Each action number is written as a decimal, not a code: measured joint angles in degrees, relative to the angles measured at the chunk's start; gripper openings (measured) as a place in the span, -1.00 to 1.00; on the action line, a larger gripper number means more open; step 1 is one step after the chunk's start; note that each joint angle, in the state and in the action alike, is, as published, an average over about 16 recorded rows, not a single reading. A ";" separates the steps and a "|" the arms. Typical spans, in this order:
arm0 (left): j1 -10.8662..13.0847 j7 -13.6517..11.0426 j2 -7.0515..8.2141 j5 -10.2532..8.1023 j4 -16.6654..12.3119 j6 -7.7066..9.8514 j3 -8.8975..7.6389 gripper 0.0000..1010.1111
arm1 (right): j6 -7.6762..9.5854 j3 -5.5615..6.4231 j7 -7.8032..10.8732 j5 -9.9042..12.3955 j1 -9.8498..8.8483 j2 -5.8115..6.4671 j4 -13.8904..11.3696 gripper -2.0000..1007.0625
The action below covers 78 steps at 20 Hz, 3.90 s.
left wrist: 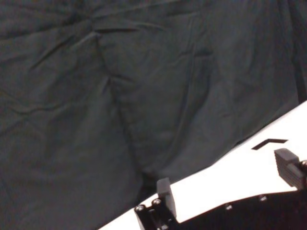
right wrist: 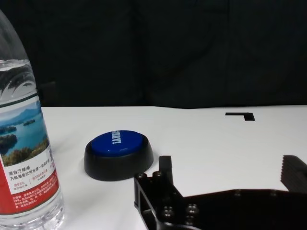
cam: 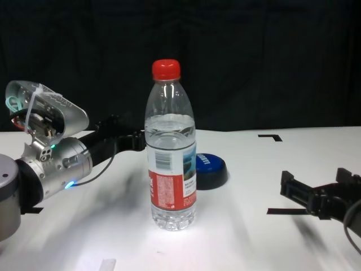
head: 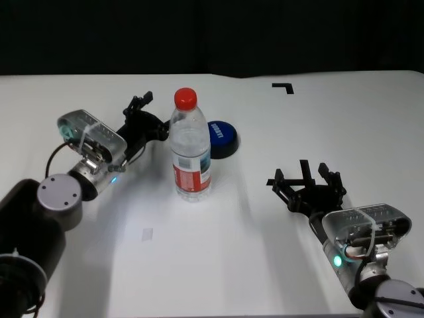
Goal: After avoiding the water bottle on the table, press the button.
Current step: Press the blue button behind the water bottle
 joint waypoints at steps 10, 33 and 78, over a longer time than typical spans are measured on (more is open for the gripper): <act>-0.59 0.55 -0.25 0.26 0.80 -0.29 0.12 0.99 | 0.00 0.00 0.00 0.00 0.00 0.00 0.00 0.99; 4.59 4.36 2.50 0.88 -8.27 3.38 -2.61 0.99 | 0.00 0.00 0.00 0.00 0.00 0.00 0.00 0.99; 34.17 13.25 4.93 1.62 -47.14 16.83 -13.14 0.99 | 0.00 0.00 0.00 0.00 0.00 0.00 0.00 0.99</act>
